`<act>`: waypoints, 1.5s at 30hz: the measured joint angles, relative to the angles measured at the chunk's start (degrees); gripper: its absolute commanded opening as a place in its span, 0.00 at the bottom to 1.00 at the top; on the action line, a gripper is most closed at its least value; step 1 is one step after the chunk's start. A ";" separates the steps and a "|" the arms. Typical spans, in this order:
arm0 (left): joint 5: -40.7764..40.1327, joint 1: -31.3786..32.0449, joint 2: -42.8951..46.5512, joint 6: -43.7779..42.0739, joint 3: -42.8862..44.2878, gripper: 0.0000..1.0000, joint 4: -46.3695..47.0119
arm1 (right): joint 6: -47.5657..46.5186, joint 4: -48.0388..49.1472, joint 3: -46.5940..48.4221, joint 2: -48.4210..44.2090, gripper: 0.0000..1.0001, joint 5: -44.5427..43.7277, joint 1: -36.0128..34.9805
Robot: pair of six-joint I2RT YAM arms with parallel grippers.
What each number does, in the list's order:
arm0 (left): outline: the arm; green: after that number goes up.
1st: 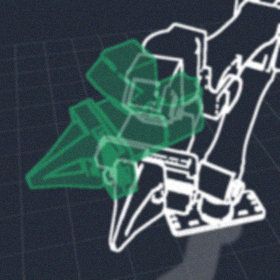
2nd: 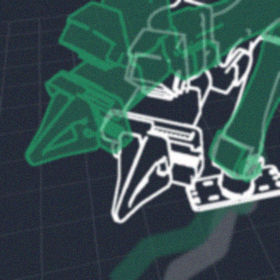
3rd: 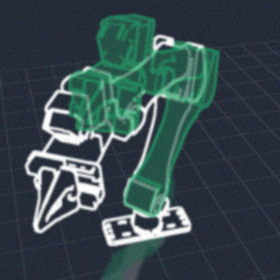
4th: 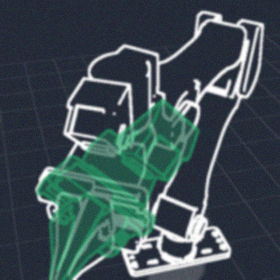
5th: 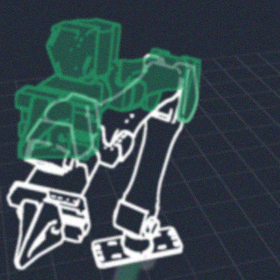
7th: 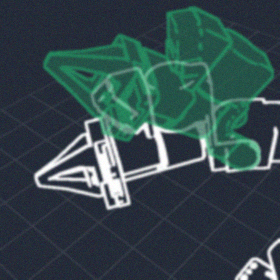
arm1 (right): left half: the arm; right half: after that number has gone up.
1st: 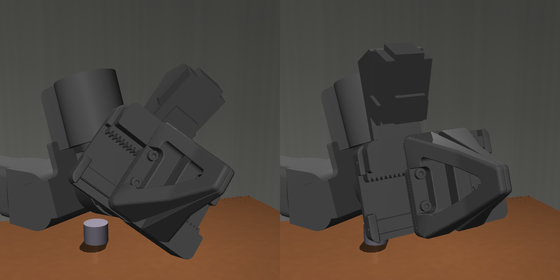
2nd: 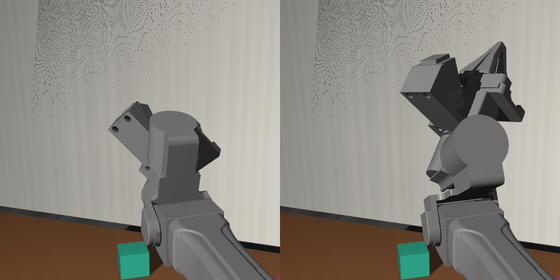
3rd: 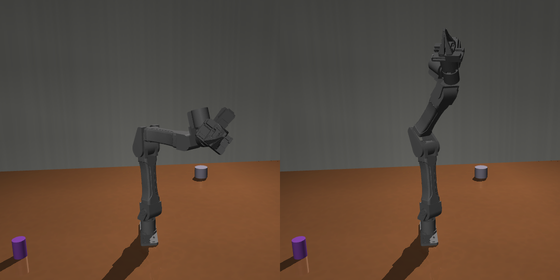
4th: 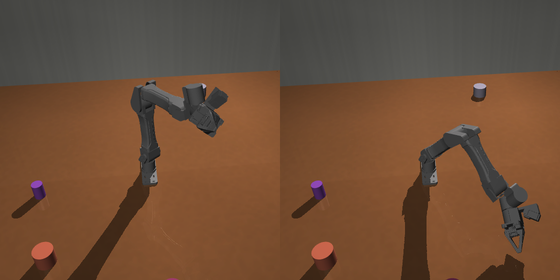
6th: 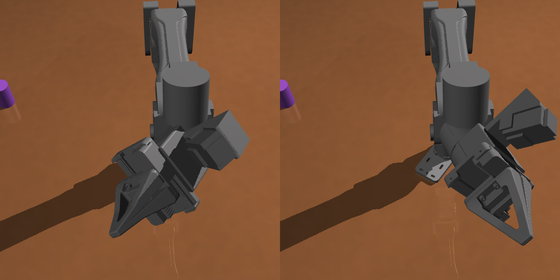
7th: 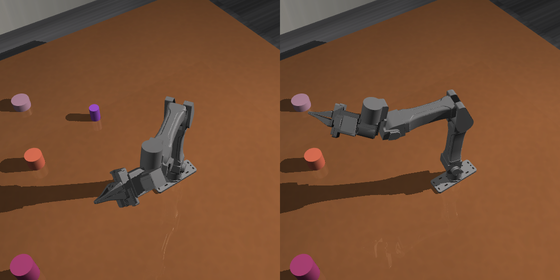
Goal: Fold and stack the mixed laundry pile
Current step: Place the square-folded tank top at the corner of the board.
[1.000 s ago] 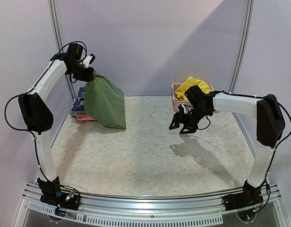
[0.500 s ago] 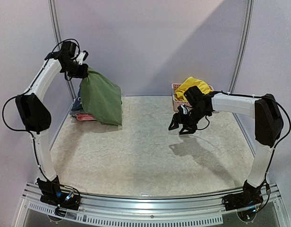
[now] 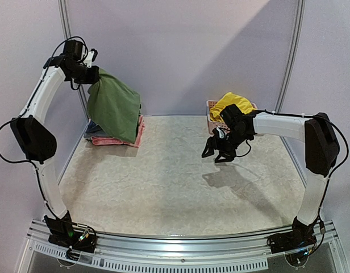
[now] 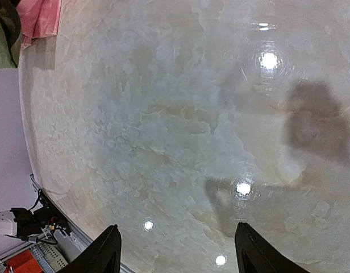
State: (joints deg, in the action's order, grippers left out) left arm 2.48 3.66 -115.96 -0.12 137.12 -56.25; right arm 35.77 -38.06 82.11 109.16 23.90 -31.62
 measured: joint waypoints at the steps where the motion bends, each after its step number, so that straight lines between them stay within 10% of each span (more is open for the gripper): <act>1: 0.00 -0.04 0.22 0.26 0.28 0.00 0.04 | 0.02 -0.02 0.00 0.00 0.69 0.02 0.00; 45: -15.04 -7.89 -22.12 11.82 6.16 0.00 10.01 | 2.95 -0.81 2.38 4.63 0.69 -0.22 -3.19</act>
State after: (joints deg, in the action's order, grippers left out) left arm -12.56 -4.23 -138.08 11.70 143.28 -46.24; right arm 38.72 -38.87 84.49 113.80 23.68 -34.81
